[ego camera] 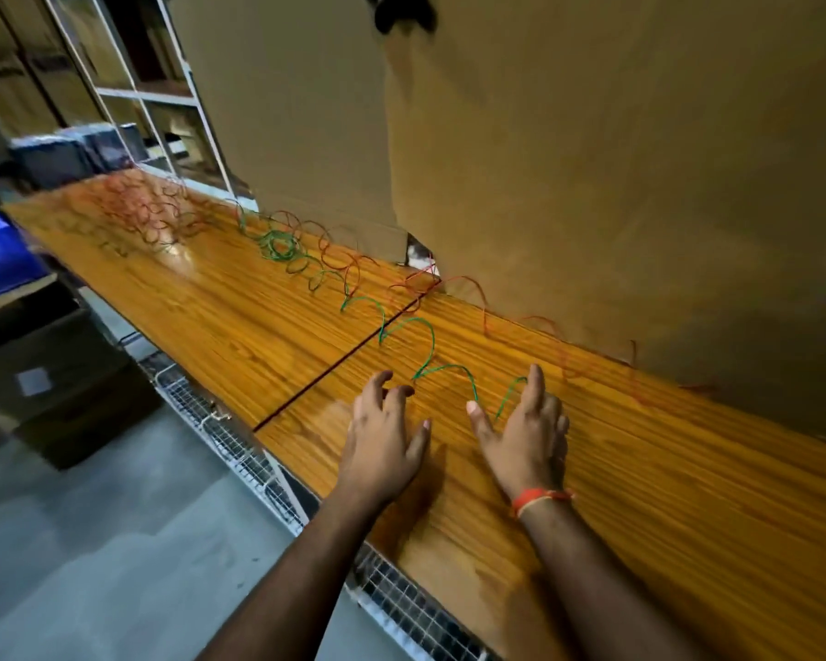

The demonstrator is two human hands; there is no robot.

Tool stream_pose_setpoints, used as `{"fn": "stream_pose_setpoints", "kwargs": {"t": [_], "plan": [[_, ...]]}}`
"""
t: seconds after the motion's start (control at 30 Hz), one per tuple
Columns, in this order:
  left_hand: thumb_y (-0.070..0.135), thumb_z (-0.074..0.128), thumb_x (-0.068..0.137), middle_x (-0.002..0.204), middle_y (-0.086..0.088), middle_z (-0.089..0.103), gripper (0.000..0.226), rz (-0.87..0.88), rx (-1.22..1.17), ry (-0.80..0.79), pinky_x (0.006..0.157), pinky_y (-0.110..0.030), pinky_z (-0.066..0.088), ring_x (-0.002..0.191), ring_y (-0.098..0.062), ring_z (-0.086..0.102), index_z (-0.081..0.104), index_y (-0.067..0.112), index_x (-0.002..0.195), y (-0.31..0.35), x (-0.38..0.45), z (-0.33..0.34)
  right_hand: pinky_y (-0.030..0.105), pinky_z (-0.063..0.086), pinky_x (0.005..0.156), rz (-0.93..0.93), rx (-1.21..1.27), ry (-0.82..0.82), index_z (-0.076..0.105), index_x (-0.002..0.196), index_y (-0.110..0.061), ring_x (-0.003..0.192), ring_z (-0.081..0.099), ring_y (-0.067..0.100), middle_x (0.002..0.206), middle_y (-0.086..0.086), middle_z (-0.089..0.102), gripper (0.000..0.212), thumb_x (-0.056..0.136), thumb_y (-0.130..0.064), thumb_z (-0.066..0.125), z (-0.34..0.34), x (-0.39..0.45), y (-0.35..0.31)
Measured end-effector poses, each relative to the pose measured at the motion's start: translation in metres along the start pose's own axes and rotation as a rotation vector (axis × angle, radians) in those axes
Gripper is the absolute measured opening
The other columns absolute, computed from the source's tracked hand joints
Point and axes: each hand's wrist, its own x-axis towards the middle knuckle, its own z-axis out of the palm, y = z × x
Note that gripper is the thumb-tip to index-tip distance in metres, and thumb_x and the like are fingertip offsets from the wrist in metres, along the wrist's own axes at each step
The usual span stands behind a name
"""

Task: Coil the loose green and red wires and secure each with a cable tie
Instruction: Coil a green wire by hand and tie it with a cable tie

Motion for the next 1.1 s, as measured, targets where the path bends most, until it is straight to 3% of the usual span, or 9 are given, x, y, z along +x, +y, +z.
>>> {"fn": "stream_pose_setpoints", "kwargs": {"t": [0.1, 0.27, 0.37, 0.5, 0.63, 0.77, 0.9, 1.03, 1.1], "plan": [[0.046, 0.057, 0.094, 0.152, -0.013, 0.037, 0.051, -0.018, 0.003, 0.02, 0.108, -0.043, 0.038, 0.135, -0.035, 0.041, 0.056, 0.014, 0.133, -0.029, 0.05, -0.001, 0.044, 0.046, 0.095, 0.037, 0.004, -0.139, 0.01, 0.163, -0.027, 0.115, 0.056, 0.04, 0.131, 0.017, 0.05, 0.104, 0.084, -0.061, 0.07, 0.032, 0.029, -0.022], [0.044, 0.063, 0.091, 0.15, -0.019, 0.039, 0.058, -0.188, -0.008, -0.023, 0.113, -0.042, 0.033, 0.138, -0.037, 0.039, 0.055, 0.008, 0.137, -0.088, 0.134, -0.005, 0.037, 0.051, 0.08, -0.024, 0.01, -0.357, 0.012, 0.164, -0.021, 0.098, 0.068, 0.029, 0.107, 0.006, 0.072, 0.09, 0.089, -0.012, 0.06, 0.077, 0.067, -0.046], [0.051, 0.054, 0.086, 0.15, -0.02, 0.039, 0.067, -0.299, -0.022, -0.045, 0.115, -0.042, 0.03, 0.14, -0.039, 0.037, 0.054, 0.007, 0.137, -0.119, 0.175, -0.008, 0.037, 0.052, 0.067, -0.067, -0.022, -0.445, -0.006, 0.163, -0.031, 0.078, 0.069, 0.028, 0.087, 0.005, 0.074, 0.102, 0.086, -0.012, 0.058, 0.096, 0.08, -0.06], [0.044, 0.065, 0.094, 0.156, -0.017, 0.03, 0.06, -0.326, 0.0, -0.075, 0.115, -0.043, 0.03, 0.141, -0.039, 0.032, 0.049, 0.013, 0.143, -0.15, 0.218, -0.012, 0.04, 0.045, 0.062, -0.13, -0.056, -0.511, -0.008, 0.161, -0.042, 0.074, 0.066, 0.031, 0.076, 0.008, 0.067, 0.105, 0.085, -0.013, 0.058, 0.108, 0.096, -0.083], [0.044, 0.068, 0.091, 0.161, -0.015, 0.023, 0.057, -0.288, 0.016, -0.092, 0.116, -0.045, 0.031, 0.144, -0.039, 0.028, 0.052, 0.021, 0.141, -0.18, 0.256, -0.013, 0.035, 0.042, 0.061, -0.104, -0.1, -0.547, -0.013, 0.161, -0.035, 0.081, 0.068, 0.034, 0.088, 0.014, 0.072, 0.108, 0.083, -0.014, 0.059, 0.129, 0.111, -0.108], [0.044, 0.069, 0.091, 0.167, -0.01, 0.01, 0.044, -0.245, 0.048, -0.199, 0.117, -0.048, 0.029, 0.148, -0.039, 0.018, 0.062, 0.029, 0.131, -0.216, 0.285, -0.018, 0.034, 0.048, 0.07, 0.052, -0.06, -0.511, 0.01, 0.16, -0.02, 0.094, 0.068, 0.034, 0.101, 0.012, 0.071, 0.095, 0.081, -0.015, 0.061, 0.148, 0.128, -0.131], [0.047, 0.069, 0.09, 0.17, -0.003, -0.001, 0.039, -0.148, 0.065, -0.339, 0.118, -0.051, 0.027, 0.152, -0.038, 0.01, 0.066, 0.034, 0.127, -0.248, 0.313, -0.023, 0.039, 0.056, 0.077, 0.159, -0.012, -0.298, 0.027, 0.136, -0.019, 0.091, 0.068, 0.035, 0.098, 0.009, 0.068, 0.066, 0.08, -0.013, 0.061, 0.156, 0.137, -0.159], [0.047, 0.069, 0.092, 0.165, -0.002, 0.024, 0.049, -0.088, 0.062, -0.515, 0.119, -0.043, 0.024, 0.148, -0.035, 0.023, 0.062, 0.026, 0.135, -0.267, 0.336, -0.02, 0.029, 0.042, 0.053, 0.219, -0.06, -0.327, -0.015, 0.161, -0.021, 0.067, 0.061, 0.018, 0.078, 0.002, 0.064, 0.112, 0.083, -0.011, 0.065, 0.168, 0.143, -0.183], [0.045, 0.07, 0.092, 0.153, -0.006, 0.047, 0.047, -0.038, 0.06, -0.537, 0.115, -0.035, 0.026, 0.14, -0.029, 0.04, 0.064, 0.02, 0.132, -0.272, 0.341, -0.017, 0.027, 0.043, 0.057, 0.254, -0.05, -0.398, -0.001, 0.164, -0.025, 0.074, 0.063, 0.021, 0.087, 0.006, 0.067, 0.104, 0.083, -0.01, 0.063, 0.176, 0.148, -0.19]]}}
